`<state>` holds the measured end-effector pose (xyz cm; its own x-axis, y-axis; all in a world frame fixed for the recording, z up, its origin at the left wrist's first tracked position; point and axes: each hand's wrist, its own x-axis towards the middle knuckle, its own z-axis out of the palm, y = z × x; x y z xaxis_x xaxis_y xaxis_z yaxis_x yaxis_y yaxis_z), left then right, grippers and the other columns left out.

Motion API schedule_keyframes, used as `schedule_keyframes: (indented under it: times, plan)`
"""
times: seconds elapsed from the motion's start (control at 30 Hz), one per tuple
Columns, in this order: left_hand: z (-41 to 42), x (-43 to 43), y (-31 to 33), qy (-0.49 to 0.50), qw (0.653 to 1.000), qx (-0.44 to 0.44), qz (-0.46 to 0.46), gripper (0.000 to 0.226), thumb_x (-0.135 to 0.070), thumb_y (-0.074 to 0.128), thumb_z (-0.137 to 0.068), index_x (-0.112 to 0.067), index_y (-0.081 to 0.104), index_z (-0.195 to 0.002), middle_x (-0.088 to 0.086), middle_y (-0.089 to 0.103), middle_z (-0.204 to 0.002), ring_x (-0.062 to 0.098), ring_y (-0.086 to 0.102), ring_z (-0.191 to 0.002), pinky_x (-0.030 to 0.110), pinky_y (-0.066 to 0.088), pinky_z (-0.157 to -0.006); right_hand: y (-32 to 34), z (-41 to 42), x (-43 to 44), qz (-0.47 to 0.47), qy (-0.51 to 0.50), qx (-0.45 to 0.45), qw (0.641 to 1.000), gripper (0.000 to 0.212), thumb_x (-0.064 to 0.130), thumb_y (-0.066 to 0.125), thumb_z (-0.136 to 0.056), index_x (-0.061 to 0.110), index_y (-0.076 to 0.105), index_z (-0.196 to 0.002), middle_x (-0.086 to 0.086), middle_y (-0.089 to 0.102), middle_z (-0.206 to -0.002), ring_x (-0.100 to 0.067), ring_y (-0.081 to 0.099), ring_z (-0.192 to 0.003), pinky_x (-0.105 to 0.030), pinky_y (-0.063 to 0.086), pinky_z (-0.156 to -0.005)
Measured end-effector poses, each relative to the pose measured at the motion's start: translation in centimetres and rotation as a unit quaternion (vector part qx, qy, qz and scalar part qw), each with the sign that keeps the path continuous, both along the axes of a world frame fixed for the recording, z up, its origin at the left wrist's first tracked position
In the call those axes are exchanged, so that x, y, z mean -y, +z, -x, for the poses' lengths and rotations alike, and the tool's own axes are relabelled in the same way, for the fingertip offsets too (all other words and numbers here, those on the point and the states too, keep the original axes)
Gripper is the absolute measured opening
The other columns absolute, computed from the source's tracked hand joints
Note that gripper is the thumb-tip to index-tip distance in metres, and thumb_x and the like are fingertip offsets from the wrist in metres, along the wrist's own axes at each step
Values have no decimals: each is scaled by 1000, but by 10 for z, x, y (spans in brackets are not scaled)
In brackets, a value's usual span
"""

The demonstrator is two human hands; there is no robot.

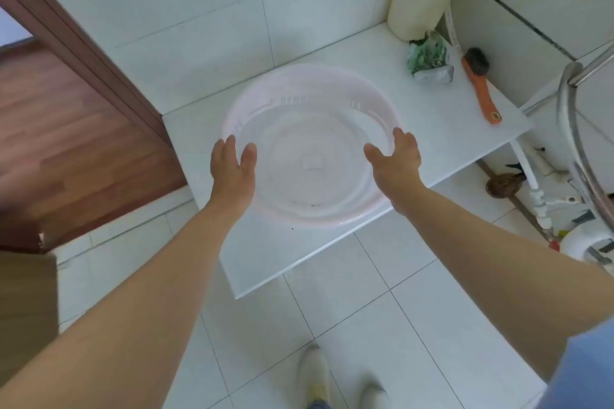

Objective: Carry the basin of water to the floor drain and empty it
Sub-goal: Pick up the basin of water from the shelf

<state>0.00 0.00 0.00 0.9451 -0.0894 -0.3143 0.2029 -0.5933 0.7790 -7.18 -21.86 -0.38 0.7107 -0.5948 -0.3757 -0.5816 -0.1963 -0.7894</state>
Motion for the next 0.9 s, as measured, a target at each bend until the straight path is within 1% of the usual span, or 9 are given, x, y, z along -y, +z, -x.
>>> schedule_keyframes:
  times: [0.1, 0.2, 0.3, 0.37, 0.47, 0.57, 0.7, 0.8, 0.9]
  plan:
    - [-8, 2, -3, 8, 999, 7, -40, 60, -38, 33, -98, -14, 11, -148, 3, -2, -158, 20, 5, -145, 40, 16, -117, -4, -4, 4, 9, -33, -12, 999, 67, 32, 50, -91, 22, 13, -146, 2, -1, -156, -25, 11, -141, -45, 26, -107]
    - [-13, 4, -7, 12, 998, -2, -63, 62, -38, 35, -97, -14, 8, -148, 5, -3, -158, 23, 5, -145, 43, 18, -115, -9, -8, 8, 11, -46, -17, 999, 62, 26, 44, -94, 21, 11, -146, -4, 12, -153, -30, 23, -136, -45, 31, -103]
    - [-22, 8, -10, 14, 993, -11, -114, 66, -39, 37, -96, -14, 5, -148, 7, -3, -158, 30, 8, -143, 51, 20, -113, -13, -13, 13, 36, -41, -34, 998, 55, 13, 35, -96, 22, 12, -145, -7, 21, -147, -32, 34, -127, -42, 36, -99]
    - [-27, 11, -13, 8, 987, -18, -157, 69, -37, 40, -95, -15, 3, -148, 8, -2, -157, 34, 13, -140, 53, 24, -111, -16, -16, 14, 63, -37, -60, 996, 63, 1, 35, -91, 24, 12, -145, -7, 24, -143, -32, 40, -121, -38, 41, -95]
    - [-29, 13, -16, -19, 970, -23, -242, 79, -16, 48, -91, -20, -6, -148, 8, -7, -157, 38, 20, -134, 46, 32, -103, -18, -17, 11, 93, -36, -82, 992, 79, -10, 39, -82, 25, 9, -146, -6, 24, -141, -30, 42, -117, -33, 43, -93]
    - [-30, 11, -18, -39, 959, -19, -281, 91, 5, 46, -83, -28, -11, -147, 9, -10, -156, 38, 25, -127, 42, 39, -93, -22, -18, 9, 116, -33, -82, 989, 82, -10, 41, -80, 27, 9, -146, -7, 25, -140, -28, 39, -115, -29, 39, -89]
    - [-30, 12, -20, -44, 956, -13, -291, 95, 5, 48, -81, -32, -10, -146, 18, 3, -150, 37, 29, -121, 43, 42, -92, -24, -19, 8, 136, -39, -77, 987, 81, -11, 39, -79, 27, 12, -146, -8, 27, -139, -28, 35, -115, -27, 33, -83]
    - [-28, 13, -21, -28, 958, -9, -286, 94, 2, 52, -82, -28, -9, -147, 22, 16, -142, 38, 29, -121, 44, 38, -98, -24, -17, 8, 133, -48, -56, 988, 81, -12, 38, -78, 27, 14, -146, -6, 28, -137, -28, 39, -115, -26, 36, -85]
    - [-28, 13, -18, -13, 963, -9, -268, 93, 2, 52, -81, -25, -8, -147, 23, 20, -139, 38, 29, -121, 43, 36, -101, -21, -15, 9, 127, -71, -27, 989, 82, -14, 37, -76, 27, 19, -145, -5, 32, -135, -28, 41, -114, -26, 37, -86]
